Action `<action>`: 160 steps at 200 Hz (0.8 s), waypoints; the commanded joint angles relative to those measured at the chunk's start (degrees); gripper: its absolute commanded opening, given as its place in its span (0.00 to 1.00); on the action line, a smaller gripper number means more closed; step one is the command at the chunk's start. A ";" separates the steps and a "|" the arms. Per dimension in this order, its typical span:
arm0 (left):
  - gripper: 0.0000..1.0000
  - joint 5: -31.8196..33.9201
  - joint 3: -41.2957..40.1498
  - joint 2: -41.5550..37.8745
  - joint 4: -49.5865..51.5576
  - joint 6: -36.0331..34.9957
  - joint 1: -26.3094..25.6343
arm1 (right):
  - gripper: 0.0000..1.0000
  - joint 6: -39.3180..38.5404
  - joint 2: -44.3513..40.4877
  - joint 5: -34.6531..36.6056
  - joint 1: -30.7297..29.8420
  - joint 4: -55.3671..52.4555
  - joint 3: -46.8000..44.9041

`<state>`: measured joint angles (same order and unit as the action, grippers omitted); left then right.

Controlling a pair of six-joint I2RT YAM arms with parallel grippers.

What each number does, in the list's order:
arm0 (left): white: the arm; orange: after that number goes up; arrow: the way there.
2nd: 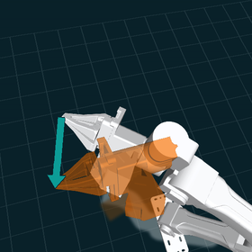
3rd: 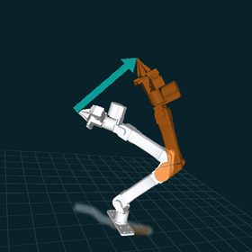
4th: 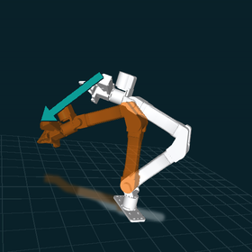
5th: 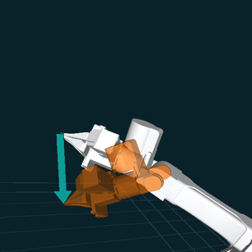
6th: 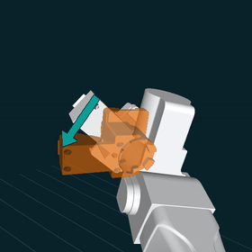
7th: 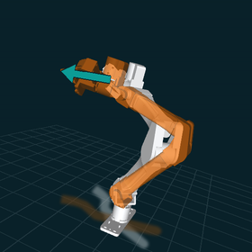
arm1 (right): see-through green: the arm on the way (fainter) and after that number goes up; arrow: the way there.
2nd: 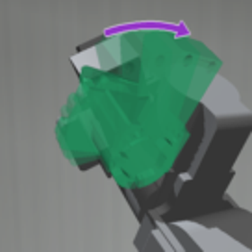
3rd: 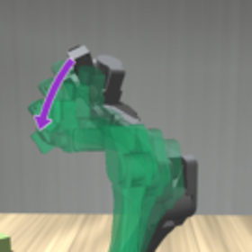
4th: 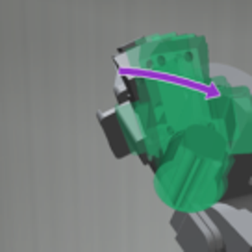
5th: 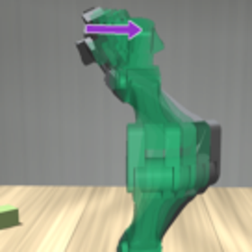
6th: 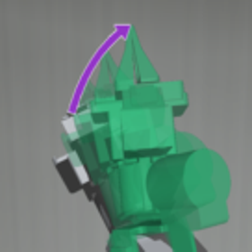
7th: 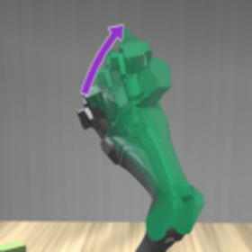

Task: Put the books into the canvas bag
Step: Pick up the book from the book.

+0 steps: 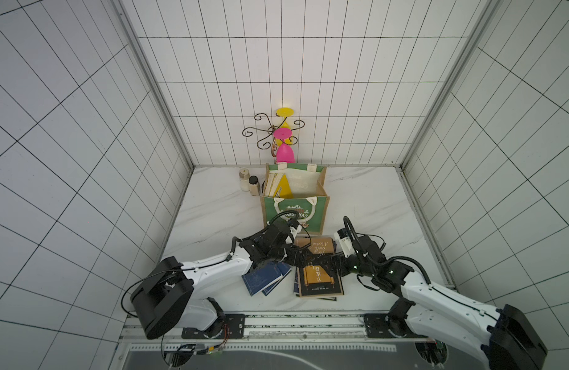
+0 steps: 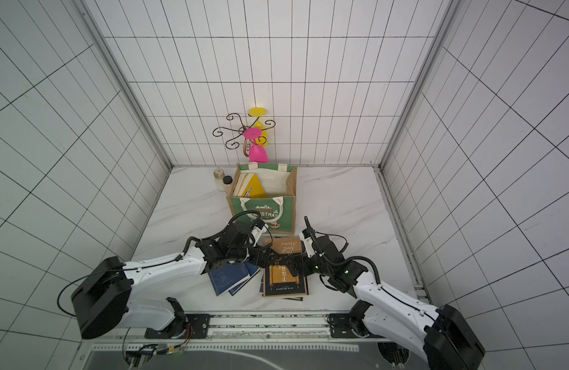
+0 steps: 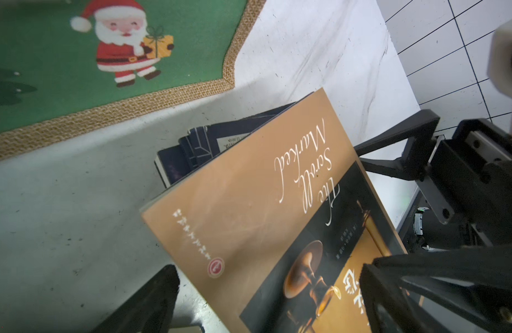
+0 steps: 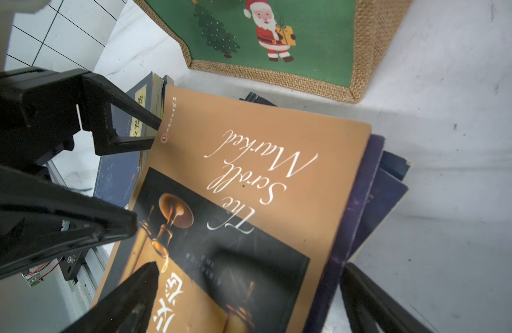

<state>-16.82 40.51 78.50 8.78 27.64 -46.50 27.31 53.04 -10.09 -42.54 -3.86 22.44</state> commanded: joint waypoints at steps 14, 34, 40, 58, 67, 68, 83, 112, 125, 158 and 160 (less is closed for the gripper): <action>0.97 -0.58 0.53 -0.01 -1.64 0.35 0.75 | 0.99 -1.05 -3.89 3.11 -0.44 -2.13 0.04; 0.97 -0.82 0.28 0.17 -1.65 0.14 1.21 | 0.99 -1.33 -4.61 2.76 -0.52 -2.97 0.48; 0.97 -0.83 0.27 0.20 -1.63 0.06 1.36 | 0.99 -1.39 -4.49 2.44 -0.44 -3.08 0.59; 0.97 -0.99 0.35 0.07 -1.62 0.03 1.62 | 0.99 -1.39 -3.69 1.44 -0.47 -2.62 0.44; 0.97 -1.00 0.36 -0.09 -1.61 0.09 1.66 | 0.99 -1.38 -2.98 1.02 -0.44 -2.15 0.33; 0.97 -1.01 0.36 -0.05 -1.64 0.07 1.71 | 0.99 -1.45 -2.92 0.98 -0.44 -2.18 0.33; 0.97 -0.94 0.38 -0.23 -1.72 0.08 1.85 | 0.99 -1.57 -1.83 0.19 -0.45 -1.28 0.24; 0.97 -1.08 0.10 0.01 -1.60 -0.04 1.89 | 0.99 -1.39 -1.01 -1.01 -0.77 0.08 0.32; 0.97 -1.04 -0.15 -0.09 -1.65 -0.04 1.96 | 0.99 -1.41 -1.09 -0.90 -1.06 0.31 0.50; 0.97 -0.89 -0.59 -0.71 -1.74 -0.04 2.20 | 0.99 -1.71 -1.50 1.71 -1.75 -1.35 1.97; 0.97 -0.88 -0.67 -0.78 -1.74 -0.04 2.20 | 0.99 -1.73 -1.63 1.86 -1.82 -1.46 2.06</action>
<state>-17.67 40.47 78.50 8.71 27.62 -44.75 26.46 51.96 -9.67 -43.44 -4.93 22.48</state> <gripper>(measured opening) 0.972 0.989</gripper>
